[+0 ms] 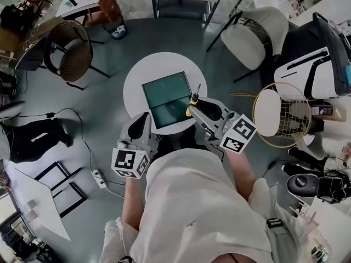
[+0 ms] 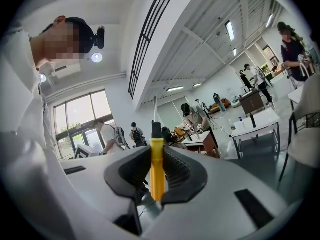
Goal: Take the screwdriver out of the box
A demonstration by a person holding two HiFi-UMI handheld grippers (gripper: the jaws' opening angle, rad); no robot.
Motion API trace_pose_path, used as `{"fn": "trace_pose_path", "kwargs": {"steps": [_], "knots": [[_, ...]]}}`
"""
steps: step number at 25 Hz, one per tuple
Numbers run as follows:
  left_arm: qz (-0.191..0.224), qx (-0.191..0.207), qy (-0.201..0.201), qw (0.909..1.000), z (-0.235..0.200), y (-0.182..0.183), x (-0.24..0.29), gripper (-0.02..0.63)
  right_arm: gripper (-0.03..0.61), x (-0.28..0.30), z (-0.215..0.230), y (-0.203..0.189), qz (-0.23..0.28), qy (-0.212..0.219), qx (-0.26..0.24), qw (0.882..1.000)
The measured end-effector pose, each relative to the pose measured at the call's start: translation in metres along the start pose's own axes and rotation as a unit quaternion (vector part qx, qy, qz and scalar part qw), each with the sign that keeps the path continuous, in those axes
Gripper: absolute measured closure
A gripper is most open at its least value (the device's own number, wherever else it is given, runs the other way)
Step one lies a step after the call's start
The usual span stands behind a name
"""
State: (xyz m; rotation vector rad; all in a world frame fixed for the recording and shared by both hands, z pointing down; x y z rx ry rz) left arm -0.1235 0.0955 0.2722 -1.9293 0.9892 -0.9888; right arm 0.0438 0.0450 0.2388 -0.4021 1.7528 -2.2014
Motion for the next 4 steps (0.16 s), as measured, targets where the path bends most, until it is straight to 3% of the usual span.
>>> {"fn": "trace_pose_path", "kwargs": {"steps": [4], "knots": [[0.001, 0.001, -0.002, 1.0, 0.001, -0.0011, 0.002, 0.603, 0.499, 0.0, -0.0003, 0.0, -0.001, 0.003, -0.006, 1.0]]}}
Point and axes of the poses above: the fingertips, and each gripper's own axes: x forward along the fingers, z to its right, y out of its top, the point moved 3 cm from there along -x, backward along the fingers, and after that the axes turned 14 degrees about -x, right-handed, at the moved point
